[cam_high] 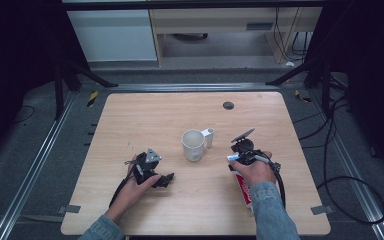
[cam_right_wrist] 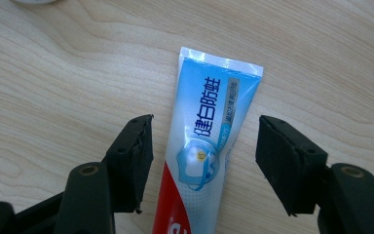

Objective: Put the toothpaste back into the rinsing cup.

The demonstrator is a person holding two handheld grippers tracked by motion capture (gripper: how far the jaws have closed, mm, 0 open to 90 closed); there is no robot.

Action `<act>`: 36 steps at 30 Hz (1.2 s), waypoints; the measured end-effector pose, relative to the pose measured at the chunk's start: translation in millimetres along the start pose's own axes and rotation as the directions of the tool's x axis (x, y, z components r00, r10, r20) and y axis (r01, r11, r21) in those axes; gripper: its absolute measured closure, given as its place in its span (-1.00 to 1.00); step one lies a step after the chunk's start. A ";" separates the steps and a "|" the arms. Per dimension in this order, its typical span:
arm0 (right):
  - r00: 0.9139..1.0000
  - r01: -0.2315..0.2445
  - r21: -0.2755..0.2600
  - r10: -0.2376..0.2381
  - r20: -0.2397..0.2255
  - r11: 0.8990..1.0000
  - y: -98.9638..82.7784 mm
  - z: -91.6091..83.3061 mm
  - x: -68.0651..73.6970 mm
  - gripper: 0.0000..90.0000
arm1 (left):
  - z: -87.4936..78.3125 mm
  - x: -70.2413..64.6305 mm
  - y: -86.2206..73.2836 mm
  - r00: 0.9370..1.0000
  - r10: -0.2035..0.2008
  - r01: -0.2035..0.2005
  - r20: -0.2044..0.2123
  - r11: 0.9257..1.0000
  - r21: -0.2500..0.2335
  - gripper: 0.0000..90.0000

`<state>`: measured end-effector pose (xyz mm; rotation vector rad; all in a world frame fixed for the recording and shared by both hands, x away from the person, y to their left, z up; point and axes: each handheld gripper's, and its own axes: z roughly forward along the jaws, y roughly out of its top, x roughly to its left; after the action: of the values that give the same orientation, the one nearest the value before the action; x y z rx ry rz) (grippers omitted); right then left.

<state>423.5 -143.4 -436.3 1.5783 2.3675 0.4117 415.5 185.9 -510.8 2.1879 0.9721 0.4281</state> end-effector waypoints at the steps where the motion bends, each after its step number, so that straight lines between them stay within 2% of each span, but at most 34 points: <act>1: 1.000 -0.002 0.004 0.002 -0.002 1.000 0.2 1.3 0.1 -0.14 | -0.1 0.2 0.0 1.000 0.002 -0.002 0.000 1.000 0.002 -1.00; 14: 1.000 -0.025 0.076 0.026 -0.012 0.997 -4.6 22.7 -4.0 -0.11 | -0.1 0.5 0.0 1.000 0.003 -0.003 0.001 1.000 0.001 -1.00; 23: 0.999 -0.040 0.097 0.043 -0.031 0.995 -3.6 26.9 -5.7 -0.03 | -0.1 0.5 0.0 1.000 0.004 -0.004 0.001 1.000 0.002 -1.00; 36: 0.997 -0.059 0.132 0.064 -0.036 0.990 -2.1 32.4 -7.6 -0.07 | 0.0 0.8 0.1 1.000 0.004 -0.004 0.001 1.000 0.001 -1.00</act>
<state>436.5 -148.5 -466.6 1.7198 2.4255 0.3095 416.1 186.5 -510.7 2.1913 0.9681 0.4277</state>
